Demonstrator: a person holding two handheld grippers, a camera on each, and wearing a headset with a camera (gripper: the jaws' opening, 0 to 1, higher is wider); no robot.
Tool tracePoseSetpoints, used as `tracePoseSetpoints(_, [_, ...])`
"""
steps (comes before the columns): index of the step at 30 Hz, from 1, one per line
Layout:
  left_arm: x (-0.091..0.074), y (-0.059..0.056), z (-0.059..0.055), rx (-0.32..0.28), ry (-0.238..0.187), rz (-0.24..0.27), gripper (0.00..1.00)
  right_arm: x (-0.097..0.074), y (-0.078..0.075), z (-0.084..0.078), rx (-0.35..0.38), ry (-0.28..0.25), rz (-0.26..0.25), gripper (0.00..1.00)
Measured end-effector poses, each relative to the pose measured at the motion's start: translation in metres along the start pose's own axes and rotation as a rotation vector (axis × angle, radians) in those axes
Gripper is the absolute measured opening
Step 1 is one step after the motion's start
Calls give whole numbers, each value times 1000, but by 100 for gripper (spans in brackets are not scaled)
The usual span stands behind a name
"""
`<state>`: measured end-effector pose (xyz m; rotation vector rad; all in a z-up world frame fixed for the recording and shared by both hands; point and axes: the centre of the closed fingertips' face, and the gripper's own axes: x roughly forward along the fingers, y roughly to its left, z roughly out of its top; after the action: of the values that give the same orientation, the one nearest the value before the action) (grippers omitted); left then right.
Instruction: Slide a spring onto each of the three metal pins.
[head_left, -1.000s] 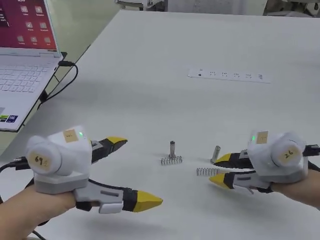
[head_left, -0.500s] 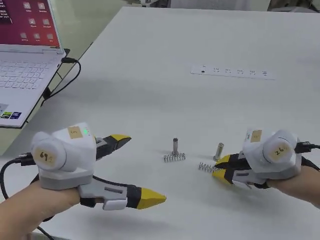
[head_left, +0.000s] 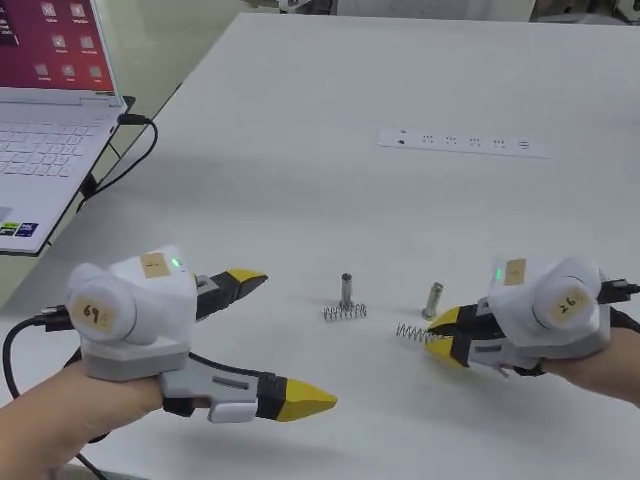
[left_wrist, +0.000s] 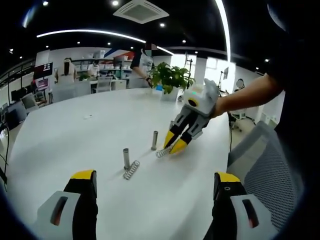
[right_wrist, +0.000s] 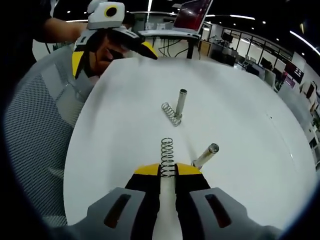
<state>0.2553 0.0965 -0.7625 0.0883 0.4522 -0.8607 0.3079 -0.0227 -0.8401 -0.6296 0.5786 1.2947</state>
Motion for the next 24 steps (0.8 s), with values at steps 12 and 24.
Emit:
tracePoseSetpoints(12, [7,-16,5,26,6,-60,89,-42,13,17,-8,-22,14,8])
tracePoseSetpoints(24, [28,-35,14,46,21,-170,71,-58,27,30,-62,-38,40,8])
